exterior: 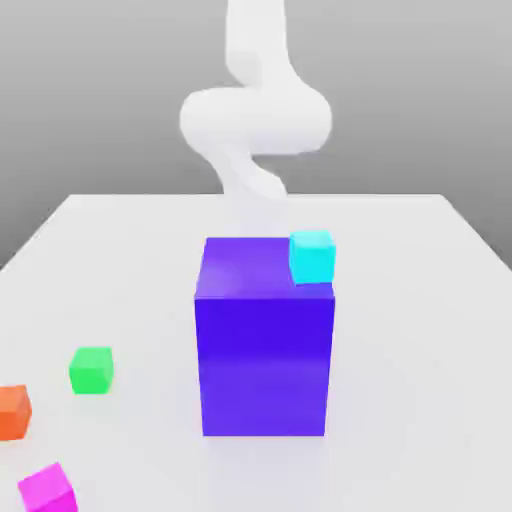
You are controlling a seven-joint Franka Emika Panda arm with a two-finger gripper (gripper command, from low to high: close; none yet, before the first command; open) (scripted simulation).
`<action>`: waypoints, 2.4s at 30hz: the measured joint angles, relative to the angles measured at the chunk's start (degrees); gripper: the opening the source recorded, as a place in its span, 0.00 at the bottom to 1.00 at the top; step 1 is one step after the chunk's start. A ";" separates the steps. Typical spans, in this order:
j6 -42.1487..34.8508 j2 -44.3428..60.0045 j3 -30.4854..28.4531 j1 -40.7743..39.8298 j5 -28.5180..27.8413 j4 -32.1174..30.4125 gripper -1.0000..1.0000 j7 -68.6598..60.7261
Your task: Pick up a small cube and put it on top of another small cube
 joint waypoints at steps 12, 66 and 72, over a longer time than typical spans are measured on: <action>6.88 25.26 -3.30 -5.94 0.65 1.47 0.50 8.88; 25.57 37.78 -16.33 -24.36 -1.94 -30.01 0.00 -15.40; 32.61 45.43 -14.22 -24.84 5.07 -29.77 1.00 -20.50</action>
